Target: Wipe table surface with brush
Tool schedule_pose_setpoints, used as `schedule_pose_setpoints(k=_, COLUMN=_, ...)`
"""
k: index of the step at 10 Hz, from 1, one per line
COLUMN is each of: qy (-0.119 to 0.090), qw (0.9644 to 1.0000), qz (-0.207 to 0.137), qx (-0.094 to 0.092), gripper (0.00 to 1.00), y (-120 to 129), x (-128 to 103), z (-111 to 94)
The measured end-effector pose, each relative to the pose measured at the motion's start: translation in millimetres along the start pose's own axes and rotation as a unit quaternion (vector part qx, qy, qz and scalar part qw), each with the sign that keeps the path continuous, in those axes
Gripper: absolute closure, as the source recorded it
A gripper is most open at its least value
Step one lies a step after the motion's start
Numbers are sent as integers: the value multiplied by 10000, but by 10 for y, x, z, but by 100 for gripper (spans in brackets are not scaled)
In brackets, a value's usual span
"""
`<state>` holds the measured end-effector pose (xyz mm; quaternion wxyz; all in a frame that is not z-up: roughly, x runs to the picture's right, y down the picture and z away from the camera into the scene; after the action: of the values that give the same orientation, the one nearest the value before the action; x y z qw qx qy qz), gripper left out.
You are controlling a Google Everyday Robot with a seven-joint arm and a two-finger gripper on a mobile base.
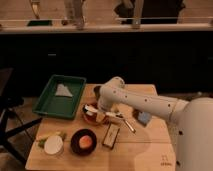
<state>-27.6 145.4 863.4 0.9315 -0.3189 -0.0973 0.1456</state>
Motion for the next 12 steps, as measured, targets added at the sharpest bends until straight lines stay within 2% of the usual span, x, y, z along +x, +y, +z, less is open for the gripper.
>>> schedule_pose_setpoints(k=1, qy=11, qw=10000, qz=13, qx=-35, gripper=43, y=-4, x=15, z=32)
schedule_pose_setpoints(k=3, qy=24, qw=10000, qz=28, qx=-78, gripper=60, y=-4, x=34, z=78)
schedule_pose_setpoints(k=4, qy=33, qw=9999, qz=33, qx=-95, gripper=72, y=-5, x=44, z=98)
schedule_pose_setpoints(k=7, qy=66, qw=9999, qz=-8, qx=-114, gripper=98, y=2, x=35, z=109)
schedule_pose_setpoints(k=12, qy=72, qw=9998, qz=-153, qx=-64, gripper=100, y=-3, x=-60, z=35)
